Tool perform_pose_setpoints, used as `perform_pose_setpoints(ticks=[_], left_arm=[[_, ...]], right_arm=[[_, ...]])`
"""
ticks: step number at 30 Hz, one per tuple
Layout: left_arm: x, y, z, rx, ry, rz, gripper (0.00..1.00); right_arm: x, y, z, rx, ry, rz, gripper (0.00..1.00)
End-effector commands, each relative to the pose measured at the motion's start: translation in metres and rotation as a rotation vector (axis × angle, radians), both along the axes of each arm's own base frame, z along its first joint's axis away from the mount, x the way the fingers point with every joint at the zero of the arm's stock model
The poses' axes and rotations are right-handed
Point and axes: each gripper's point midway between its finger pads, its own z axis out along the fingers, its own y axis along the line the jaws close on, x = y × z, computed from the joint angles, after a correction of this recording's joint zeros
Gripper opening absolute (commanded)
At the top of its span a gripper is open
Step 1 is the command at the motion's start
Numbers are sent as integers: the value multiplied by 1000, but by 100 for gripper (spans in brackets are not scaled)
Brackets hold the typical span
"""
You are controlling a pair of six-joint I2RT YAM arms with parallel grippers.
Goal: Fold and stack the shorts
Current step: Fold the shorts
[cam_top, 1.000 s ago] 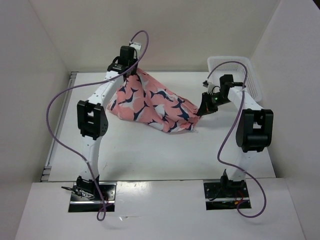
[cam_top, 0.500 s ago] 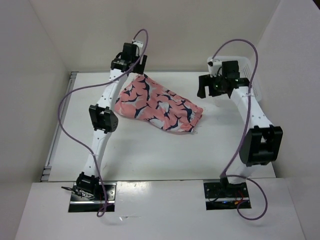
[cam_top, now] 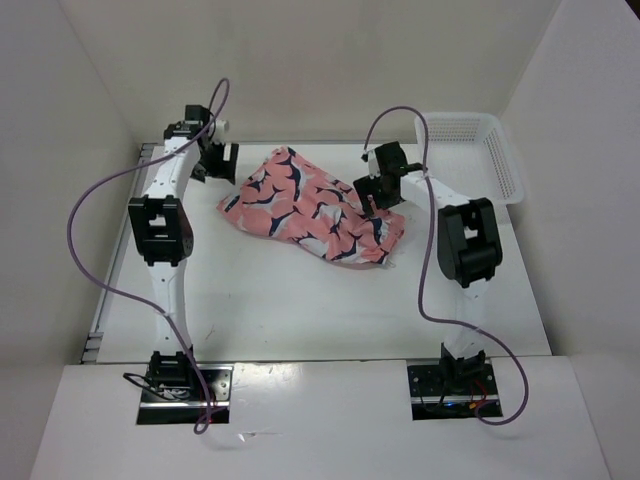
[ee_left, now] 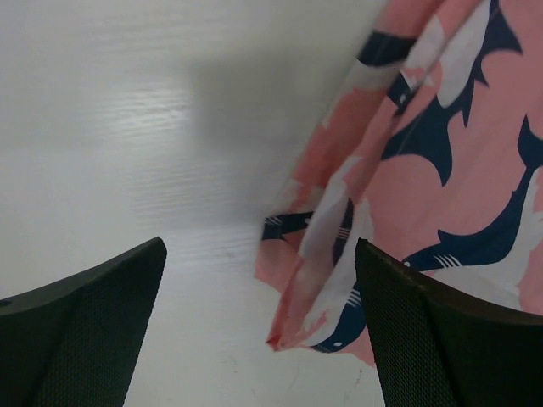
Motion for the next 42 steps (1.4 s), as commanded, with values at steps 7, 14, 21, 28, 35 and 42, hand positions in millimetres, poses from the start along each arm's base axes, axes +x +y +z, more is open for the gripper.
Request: perform_pose_setpoints(ticks=[7,14,21,28,35,42], left_arm=[[-36,-54,-64,-64,126,-116,96],[-74,-40,-91,-24,191,-86,43],[-142,-33,-93,-25,258,-75,4],[-238,-25,-60,-36,316,-59,6],[-247,-18,-10,-18,214,-44,55],[-163,-25,54,-44,-12,-63,71]], right_arm=[[29,-2,-2,-53,-49,30,90],[28,2,-27,-64,-9,41,57],[25,29,-22,-56,-22,121,12],[-45,82,1,10,28,323,1],[-37,102,74,71,-134,295,75],[-27,35,121,88,-184,155,79]])
